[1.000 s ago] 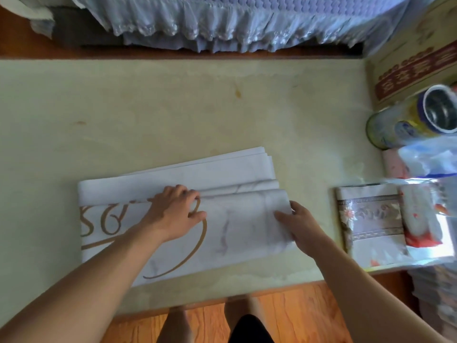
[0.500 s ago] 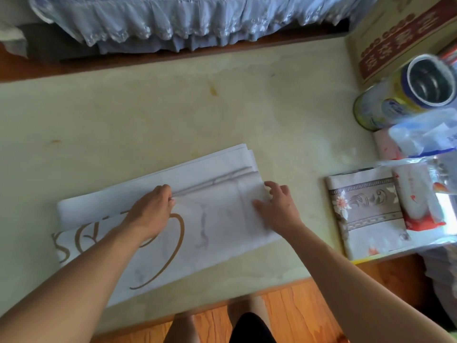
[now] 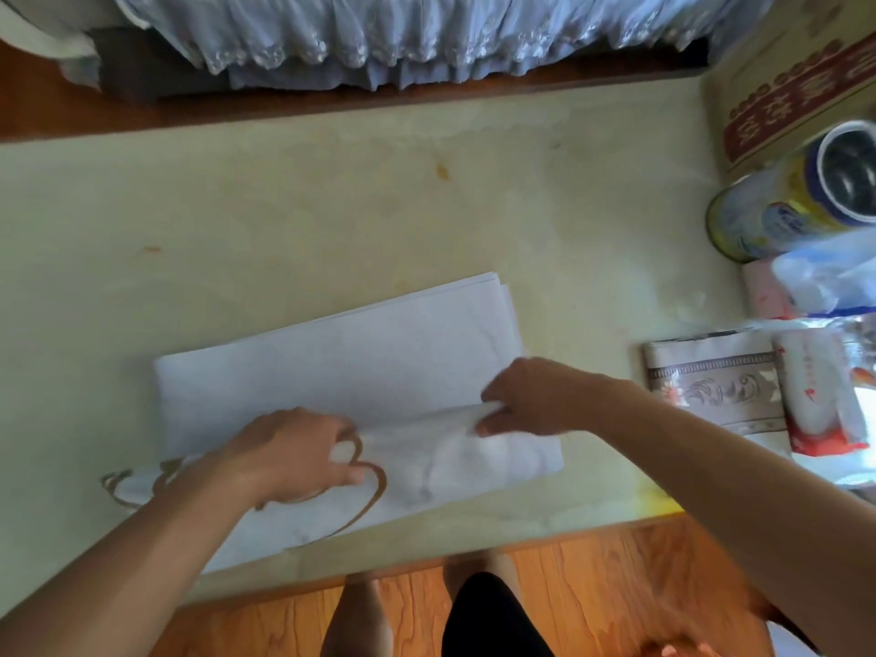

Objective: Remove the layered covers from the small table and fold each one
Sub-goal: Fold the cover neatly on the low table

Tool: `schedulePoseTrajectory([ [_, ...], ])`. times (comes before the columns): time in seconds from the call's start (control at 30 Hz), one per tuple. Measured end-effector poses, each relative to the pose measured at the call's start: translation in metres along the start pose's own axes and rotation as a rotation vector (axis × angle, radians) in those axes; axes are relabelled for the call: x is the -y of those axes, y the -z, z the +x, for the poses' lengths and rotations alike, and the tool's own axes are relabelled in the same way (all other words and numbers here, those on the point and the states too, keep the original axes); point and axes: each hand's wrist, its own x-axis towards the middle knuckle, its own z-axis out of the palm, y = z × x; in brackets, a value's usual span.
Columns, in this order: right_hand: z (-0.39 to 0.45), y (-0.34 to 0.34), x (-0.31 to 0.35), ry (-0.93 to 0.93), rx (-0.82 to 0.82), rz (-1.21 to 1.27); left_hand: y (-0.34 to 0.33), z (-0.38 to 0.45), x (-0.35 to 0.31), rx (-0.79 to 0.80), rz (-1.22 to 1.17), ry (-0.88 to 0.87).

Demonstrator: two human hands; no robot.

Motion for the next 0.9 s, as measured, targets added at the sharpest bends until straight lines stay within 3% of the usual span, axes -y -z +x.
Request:
schedulePoseTrajectory([
  [0.13, -0.053, -0.001, 0.016, -0.128, 0.519, 0.21, -0.019, -0.027, -0.017, 0.137, 0.036, -0.162],
  [0.2, -0.069, -0.007, 0.011, -0.179, 0.645, 0.501, -0.036, -0.033, -0.024, 0.192, -0.038, -0.222],
  [0.23, -0.068, -0.014, 0.004, -0.235, 0.563, 0.688, -0.045, -0.032, -0.028, 0.225, -0.078, -0.236],
  [0.27, -0.06, -0.022, -0.005, -0.334, 0.364, 0.794, -0.055, -0.027, -0.031, 0.262, -0.105, -0.232],
  [0.33, -0.032, -0.037, -0.026, -0.593, -0.174, 0.696, -0.074, -0.015, -0.04, 0.326, -0.124, -0.217],
  [0.4, -0.001, -0.051, -0.033, -0.771, -0.458, 0.68, -0.089, -0.005, -0.047, 0.387, -0.132, -0.21],
  [0.47, 0.022, -0.063, -0.027, -0.855, -0.51, 0.782, -0.104, 0.0, -0.056, 0.423, -0.076, -0.223],
  [0.63, 0.014, -0.08, -0.009, -0.853, -0.637, 0.709, -0.147, -0.001, -0.073, 0.385, 0.043, -0.209],
  [0.7, -0.006, -0.093, -0.016, -0.87, -0.396, 0.557, -0.149, -0.001, -0.074, 0.377, 0.017, -0.192],
  [0.8, -0.048, -0.107, -0.015, -0.917, 0.199, 0.506, -0.135, -0.007, -0.068, 0.3, -0.035, -0.198],
  [0.87, -0.075, -0.12, -0.01, -1.038, 0.5, 0.863, -0.121, -0.018, -0.062, 0.244, -0.053, -0.236],
  [0.9, -0.087, -0.131, -0.006, -1.109, 0.548, 1.163, -0.113, -0.026, -0.06, 0.213, -0.024, -0.275],
])
